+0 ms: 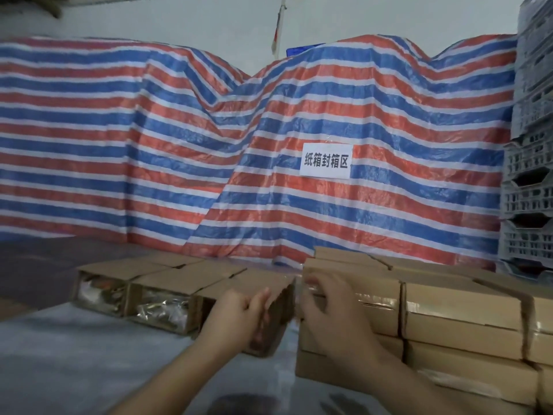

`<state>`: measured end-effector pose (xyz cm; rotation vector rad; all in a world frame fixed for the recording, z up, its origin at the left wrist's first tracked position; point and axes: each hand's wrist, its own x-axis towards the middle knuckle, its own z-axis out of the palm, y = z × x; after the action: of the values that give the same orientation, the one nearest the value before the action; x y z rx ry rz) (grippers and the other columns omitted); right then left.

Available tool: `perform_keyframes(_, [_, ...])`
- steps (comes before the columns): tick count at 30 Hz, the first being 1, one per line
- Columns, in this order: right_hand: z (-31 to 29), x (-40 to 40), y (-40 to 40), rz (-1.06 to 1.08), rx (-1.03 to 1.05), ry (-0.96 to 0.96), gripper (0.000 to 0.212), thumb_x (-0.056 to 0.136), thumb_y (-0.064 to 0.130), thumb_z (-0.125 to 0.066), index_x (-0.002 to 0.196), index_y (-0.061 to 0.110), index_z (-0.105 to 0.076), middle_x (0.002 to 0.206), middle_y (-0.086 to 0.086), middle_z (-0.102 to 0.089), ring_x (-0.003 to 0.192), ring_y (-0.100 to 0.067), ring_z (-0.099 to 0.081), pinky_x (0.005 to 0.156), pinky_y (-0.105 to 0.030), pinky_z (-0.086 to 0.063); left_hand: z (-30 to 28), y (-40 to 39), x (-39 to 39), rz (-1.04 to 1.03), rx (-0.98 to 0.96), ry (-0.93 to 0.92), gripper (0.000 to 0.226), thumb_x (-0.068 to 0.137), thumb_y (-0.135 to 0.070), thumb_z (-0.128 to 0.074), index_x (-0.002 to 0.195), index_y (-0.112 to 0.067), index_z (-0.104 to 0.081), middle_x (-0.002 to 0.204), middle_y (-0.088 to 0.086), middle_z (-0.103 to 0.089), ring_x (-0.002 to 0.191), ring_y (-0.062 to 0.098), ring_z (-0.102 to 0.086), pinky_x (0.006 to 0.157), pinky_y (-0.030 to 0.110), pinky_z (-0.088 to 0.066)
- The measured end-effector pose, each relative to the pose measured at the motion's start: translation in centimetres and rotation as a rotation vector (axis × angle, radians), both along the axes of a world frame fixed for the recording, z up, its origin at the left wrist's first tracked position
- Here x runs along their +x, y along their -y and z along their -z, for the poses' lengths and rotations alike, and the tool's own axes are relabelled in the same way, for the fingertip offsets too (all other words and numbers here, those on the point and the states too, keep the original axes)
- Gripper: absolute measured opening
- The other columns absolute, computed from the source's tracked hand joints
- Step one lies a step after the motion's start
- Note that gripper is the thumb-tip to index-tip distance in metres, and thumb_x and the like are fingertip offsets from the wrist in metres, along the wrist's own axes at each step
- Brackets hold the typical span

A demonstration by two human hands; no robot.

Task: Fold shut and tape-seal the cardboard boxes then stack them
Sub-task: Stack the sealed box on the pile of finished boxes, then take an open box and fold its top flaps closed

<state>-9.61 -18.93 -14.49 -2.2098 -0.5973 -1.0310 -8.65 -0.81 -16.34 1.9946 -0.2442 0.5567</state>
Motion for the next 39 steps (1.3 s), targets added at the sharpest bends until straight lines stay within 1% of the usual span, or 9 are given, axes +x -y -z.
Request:
perform_keyframes(2, [-0.4,1.2,-2.1,-0.042,-0.016,-0.01,0.016,0.097,0.031,-0.056,0.112,0.029,-0.06,0.117,0.016,-0.055,0.109,0.004,-0.048,0.094,-0.018,-0.044,0.5,-2.2,1.7,-0.068,0.01,0.068,0.04,0.099,-0.029,-0.056,0.063,-0.015,-0.067,0.054,0.003,-0.066,0.048,0.013,-0.062,0.05,0.022,-0.047])
perform_keyframes(4, [-0.7,2.3,-4.3,-0.095,-0.092,0.011,0.024,0.096,0.026,-0.052,0.119,0.025,-0.059,0.116,0.018,-0.049,0.104,0.009,-0.042,0.095,-0.012,-0.036,0.7,-4.3,3.2,-0.14,0.054,0.109,0.034,0.1,-0.025,-0.056,0.067,-0.019,-0.065,0.056,0.002,-0.067,0.046,0.009,-0.06,0.047,0.021,-0.044])
perform_keyframes(7, [-1.2,4.6,-7.2,-0.133,-0.169,-0.07,0.04,0.091,0.029,-0.051,0.131,0.024,-0.051,0.118,0.017,-0.044,0.106,0.007,-0.042,0.095,-0.013,-0.035,0.4,-7.3,5.2,-0.313,0.211,0.101,0.047,0.102,-0.041,-0.045,0.065,-0.019,-0.063,0.058,0.001,-0.065,0.057,0.015,-0.064,0.056,0.03,-0.048])
perform_keyframes(11, [-0.4,8.6,-9.4,-0.084,-0.279,-0.301,0.055,0.085,0.029,-0.06,0.138,0.026,-0.044,0.133,0.006,-0.049,0.119,-0.014,-0.048,0.097,-0.029,-0.045,1.8,-9.7,7.8,-0.411,0.132,0.031,0.066,0.103,-0.049,-0.033,0.066,-0.005,-0.066,0.058,0.01,-0.064,0.056,0.024,-0.065,0.063,0.04,-0.057])
perform_keyframes(15, [2.0,11.3,-9.3,0.13,-0.432,-0.435,0.062,0.089,0.029,-0.058,0.146,0.018,-0.037,0.142,-0.006,-0.043,0.124,-0.024,-0.045,0.107,-0.035,-0.041,4.7,-10.6,9.6,-0.461,0.206,0.052,0.033,0.103,-0.03,-0.044,0.1,-0.008,-0.068,0.091,0.012,-0.072,0.087,0.029,-0.069,0.078,0.037,-0.054])
perform_keyframes(18, [3.8,12.2,-9.3,0.231,-0.474,-0.45,0.053,0.096,0.026,-0.051,0.146,0.017,-0.036,0.146,-0.007,-0.039,0.132,-0.027,-0.038,0.114,-0.04,-0.035,5.7,-10.9,9.8,-0.375,0.117,0.051,0.042,0.098,-0.023,-0.053,0.139,-0.021,-0.047,0.127,0.005,-0.061,0.113,0.024,-0.06,0.094,0.039,-0.052])
perform_keyframes(21, [4.5,12.3,-10.0,0.281,-0.451,-0.395,0.035,0.099,0.021,-0.046,0.134,0.017,-0.048,0.137,-0.006,-0.046,0.128,-0.025,-0.04,0.109,-0.043,-0.038,6.6,-11.1,9.4,-0.32,0.145,0.008,0.051,0.096,-0.027,-0.056,0.145,-0.027,-0.04,0.14,0.0,-0.047,0.122,0.02,-0.053,0.099,0.042,-0.051])
perform_keyframes(31, [3.4,11.0,-9.8,0.256,-0.464,-0.318,0.029,0.09,0.004,-0.063,0.116,0.017,-0.059,0.117,-0.005,-0.062,0.11,-0.023,-0.058,0.093,-0.035,-0.052,6.4,-11.2,9.8,-0.319,0.087,0.057,0.05,0.095,-0.032,-0.059,0.143,-0.024,-0.045,0.14,-0.002,-0.043,0.122,0.019,-0.05,0.104,0.038,-0.047])
perform_keyframes(39, [-0.4,7.6,-9.0,0.17,-0.396,-0.369,0.018,0.098,0.008,-0.055,0.112,0.016,-0.062,0.105,-0.005,-0.064,0.096,-0.019,-0.062,0.09,-0.034,-0.053,3.6,-11.2,8.1,-0.212,-0.137,0.096,0.043,0.098,-0.03,-0.057,0.139,-0.017,-0.052,0.132,0.005,-0.058,0.103,0.012,-0.054,0.084,0.029,-0.05])
